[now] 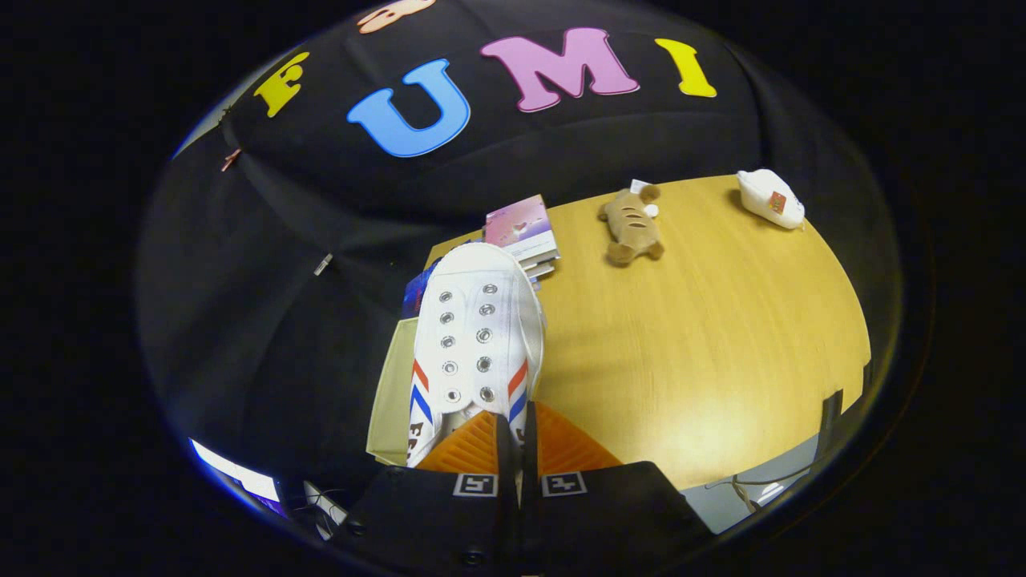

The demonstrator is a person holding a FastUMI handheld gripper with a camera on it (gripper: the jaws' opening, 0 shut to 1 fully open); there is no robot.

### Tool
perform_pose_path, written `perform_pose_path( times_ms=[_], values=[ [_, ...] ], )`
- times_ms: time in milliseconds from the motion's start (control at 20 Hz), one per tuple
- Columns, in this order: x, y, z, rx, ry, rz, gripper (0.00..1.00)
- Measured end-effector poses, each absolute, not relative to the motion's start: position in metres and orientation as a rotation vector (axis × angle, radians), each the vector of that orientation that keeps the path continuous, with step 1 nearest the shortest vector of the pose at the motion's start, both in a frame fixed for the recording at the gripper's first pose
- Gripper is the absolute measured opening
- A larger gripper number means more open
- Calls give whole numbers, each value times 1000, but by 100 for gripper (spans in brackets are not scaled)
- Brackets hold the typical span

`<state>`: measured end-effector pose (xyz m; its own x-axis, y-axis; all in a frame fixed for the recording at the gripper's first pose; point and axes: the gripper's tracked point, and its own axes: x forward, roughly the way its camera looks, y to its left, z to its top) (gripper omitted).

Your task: Open the storage box then place both shoes into the box .Put the left shoe in first, then the right shoe, with the right side of both shoes facing outward in a uniform manner.

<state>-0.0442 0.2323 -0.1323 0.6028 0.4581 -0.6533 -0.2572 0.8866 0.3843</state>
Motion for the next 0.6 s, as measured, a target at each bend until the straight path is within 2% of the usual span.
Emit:
perform_pose_path(
  times_ms=[250, 600],
  values=[
    [-49, 301, -153, 227, 871, 483, 5],
    [-40, 336, -217, 127, 948, 414, 5]
  ],
)
